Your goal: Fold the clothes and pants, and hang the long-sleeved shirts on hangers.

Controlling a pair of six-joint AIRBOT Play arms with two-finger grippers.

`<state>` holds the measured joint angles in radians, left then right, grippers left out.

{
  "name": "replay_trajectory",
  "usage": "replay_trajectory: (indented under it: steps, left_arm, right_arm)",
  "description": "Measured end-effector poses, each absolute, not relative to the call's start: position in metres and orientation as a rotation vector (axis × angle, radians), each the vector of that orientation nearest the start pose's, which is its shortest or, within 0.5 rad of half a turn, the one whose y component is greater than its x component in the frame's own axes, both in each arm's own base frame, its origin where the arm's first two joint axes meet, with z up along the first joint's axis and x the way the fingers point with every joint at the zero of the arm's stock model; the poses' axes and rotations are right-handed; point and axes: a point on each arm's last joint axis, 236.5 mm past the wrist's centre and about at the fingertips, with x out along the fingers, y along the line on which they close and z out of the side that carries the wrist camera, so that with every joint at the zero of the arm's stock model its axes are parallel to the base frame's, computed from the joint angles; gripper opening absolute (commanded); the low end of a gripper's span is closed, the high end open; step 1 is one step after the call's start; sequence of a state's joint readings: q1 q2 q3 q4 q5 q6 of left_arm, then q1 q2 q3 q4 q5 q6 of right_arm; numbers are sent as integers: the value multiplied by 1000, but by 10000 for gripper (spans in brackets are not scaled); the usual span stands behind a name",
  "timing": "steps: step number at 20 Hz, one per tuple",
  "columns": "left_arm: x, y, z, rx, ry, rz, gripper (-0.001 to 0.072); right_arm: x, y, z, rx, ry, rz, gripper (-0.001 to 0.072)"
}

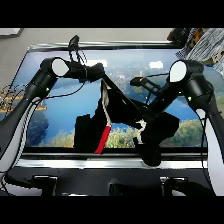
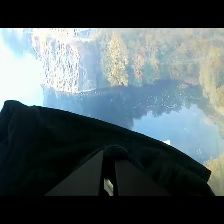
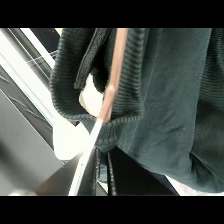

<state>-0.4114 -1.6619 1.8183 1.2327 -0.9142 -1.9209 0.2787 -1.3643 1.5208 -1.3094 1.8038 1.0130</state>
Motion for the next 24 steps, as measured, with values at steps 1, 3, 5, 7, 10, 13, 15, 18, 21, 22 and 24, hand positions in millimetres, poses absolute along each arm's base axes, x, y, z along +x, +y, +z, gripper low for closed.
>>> replay_trajectory:
  steps: [1,3,5,7,10,13,15,18,21,22,24]
  left_arm:
    - [507,-291,133,-458,899,-425,30]
    - [505,-296,135,-453,893,-438,30]
    - [501,-304,136,-435,892,-460,30]
    - [494,-314,137,-420,892,-487,30]
    - [481,-333,141,-408,897,-534,30]
    - [462,-357,148,-412,909,-599,30]
    - [445,-376,155,-414,918,-658,30]
    - [417,-399,162,-397,943,-738,30]
    - [389,-409,154,-337,1012,-783,31]
    - [380,-408,149,-312,1043,-791,31]
    - [367,-403,139,-240,1095,-803,206]
  right_arm:
    - [289,145,81,-474,1491,907,24]
    - [293,147,76,-466,1491,907,24]
    - [297,149,73,-462,1483,904,24]
    - [303,151,71,-459,1463,897,24]
    - [312,155,70,-452,1427,890,24]
    - [320,159,70,-447,1393,880,24]
    - [323,160,70,-445,1378,877,24]
    - [324,161,71,-445,1372,876,25]
    - [319,159,74,-450,1380,883,25]
    - [317,157,76,-455,1380,880,25]
    - [317,154,83,-467,1361,866,25]
